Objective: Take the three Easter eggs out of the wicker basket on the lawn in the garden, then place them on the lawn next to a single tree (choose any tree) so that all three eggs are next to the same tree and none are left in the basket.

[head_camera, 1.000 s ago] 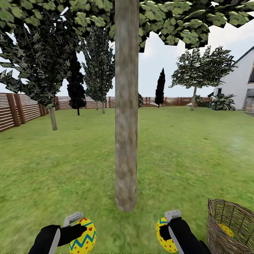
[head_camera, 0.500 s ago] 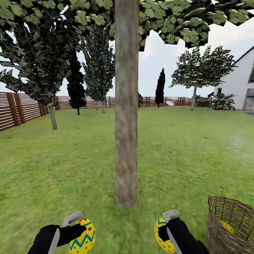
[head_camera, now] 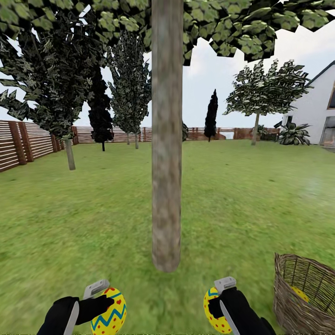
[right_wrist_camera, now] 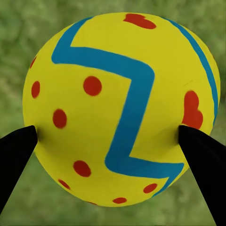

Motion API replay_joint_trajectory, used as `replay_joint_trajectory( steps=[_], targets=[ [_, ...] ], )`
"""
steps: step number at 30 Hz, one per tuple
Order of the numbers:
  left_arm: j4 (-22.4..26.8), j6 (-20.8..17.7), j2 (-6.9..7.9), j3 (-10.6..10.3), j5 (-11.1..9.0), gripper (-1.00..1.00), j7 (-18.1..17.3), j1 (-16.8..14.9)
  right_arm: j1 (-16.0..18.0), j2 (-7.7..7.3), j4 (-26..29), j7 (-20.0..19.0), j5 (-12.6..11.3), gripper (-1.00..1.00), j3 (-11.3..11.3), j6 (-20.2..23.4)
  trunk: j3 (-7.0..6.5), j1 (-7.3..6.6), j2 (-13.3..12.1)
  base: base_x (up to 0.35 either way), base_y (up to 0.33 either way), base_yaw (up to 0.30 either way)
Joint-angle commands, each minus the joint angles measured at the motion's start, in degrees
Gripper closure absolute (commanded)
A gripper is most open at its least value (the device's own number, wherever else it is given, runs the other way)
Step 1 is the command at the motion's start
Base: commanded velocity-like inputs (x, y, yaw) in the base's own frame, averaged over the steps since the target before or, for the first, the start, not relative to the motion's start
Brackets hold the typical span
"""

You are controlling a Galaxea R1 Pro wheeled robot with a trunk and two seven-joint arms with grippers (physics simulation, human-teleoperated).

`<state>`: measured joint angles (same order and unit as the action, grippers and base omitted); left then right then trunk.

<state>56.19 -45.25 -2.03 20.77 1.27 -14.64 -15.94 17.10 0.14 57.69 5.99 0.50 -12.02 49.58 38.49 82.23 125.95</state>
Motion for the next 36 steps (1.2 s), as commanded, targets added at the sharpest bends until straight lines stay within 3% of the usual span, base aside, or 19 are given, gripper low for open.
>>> replay_joint_trajectory(
  steps=[1,36],
  targets=[
    [0.06,-0.29,-0.08,0.24,0.14,1.0,-0.3,-0.05,0.04,0.02,0.04,0.22,0.05,1.0,-0.11,0.27,0.25,0.22,0.45,0.0,0.0,0.0],
    [-0.03,-0.28,-0.17,0.15,0.16,1.0,-0.3,-0.05,0.04,-0.12,0.05,0.25,0.12,1.0,-0.22,0.27,6.54,7.9,14.48,0.0,0.0,0.0]
  ],
)
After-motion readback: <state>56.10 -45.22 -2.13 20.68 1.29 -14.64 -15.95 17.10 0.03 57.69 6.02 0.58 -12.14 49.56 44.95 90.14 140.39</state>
